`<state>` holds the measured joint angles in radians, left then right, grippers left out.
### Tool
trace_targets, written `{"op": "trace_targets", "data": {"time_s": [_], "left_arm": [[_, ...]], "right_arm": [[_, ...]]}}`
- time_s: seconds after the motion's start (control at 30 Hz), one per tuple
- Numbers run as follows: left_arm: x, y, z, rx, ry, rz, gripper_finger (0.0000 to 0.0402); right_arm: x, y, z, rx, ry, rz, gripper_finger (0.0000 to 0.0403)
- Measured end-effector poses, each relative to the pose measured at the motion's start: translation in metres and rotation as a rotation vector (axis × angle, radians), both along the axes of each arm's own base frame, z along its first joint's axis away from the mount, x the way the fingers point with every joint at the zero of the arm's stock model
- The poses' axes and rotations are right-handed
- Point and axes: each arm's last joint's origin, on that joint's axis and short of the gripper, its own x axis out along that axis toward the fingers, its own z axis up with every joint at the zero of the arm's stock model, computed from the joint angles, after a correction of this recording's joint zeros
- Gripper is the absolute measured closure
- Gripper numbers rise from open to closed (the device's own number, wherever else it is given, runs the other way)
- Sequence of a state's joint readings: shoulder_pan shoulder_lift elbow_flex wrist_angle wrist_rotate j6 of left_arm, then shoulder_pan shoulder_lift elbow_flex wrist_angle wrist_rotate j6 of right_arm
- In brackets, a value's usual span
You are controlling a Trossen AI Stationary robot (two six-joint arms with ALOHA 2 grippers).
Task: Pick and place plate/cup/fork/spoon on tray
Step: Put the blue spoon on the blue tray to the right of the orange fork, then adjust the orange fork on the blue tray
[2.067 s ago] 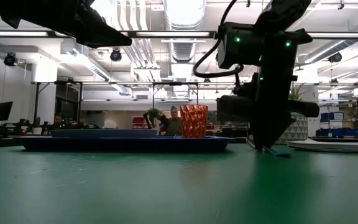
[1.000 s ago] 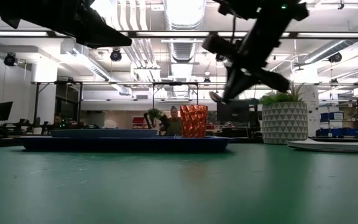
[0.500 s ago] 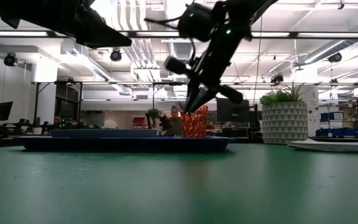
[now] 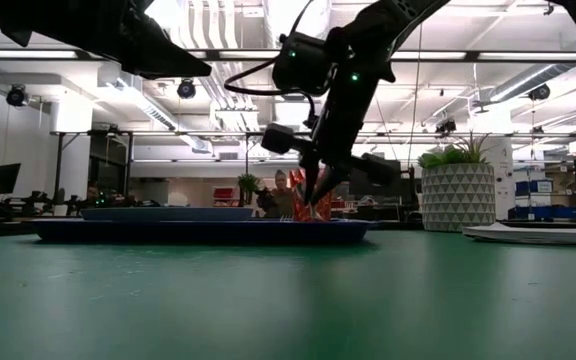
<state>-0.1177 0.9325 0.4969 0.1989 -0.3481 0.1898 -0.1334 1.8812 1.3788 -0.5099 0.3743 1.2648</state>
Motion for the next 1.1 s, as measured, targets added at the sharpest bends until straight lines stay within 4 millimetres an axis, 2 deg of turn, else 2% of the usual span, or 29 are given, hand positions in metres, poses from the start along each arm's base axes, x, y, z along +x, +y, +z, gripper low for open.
{"op": "trace_targets", "data": {"time_s": [0.43, 0.9, 1.1], "left_arm": [[0.0, 0.0, 0.0, 0.0, -0.001, 0.001, 0.0366], [0.0, 0.0, 0.0, 0.0, 0.001, 0.0, 0.0366], [0.0, 0.0, -0.001, 0.001, 0.004, 0.001, 0.0366]], "right_arm": [[0.0, -0.003, -0.011, -0.012, 0.048, -0.014, 0.039], [-0.002, -0.004, -0.009, -0.039, 0.068, -0.013, 0.0308], [-0.004, -0.003, 0.001, -0.104, 0.116, 0.14, 0.0291]]}}
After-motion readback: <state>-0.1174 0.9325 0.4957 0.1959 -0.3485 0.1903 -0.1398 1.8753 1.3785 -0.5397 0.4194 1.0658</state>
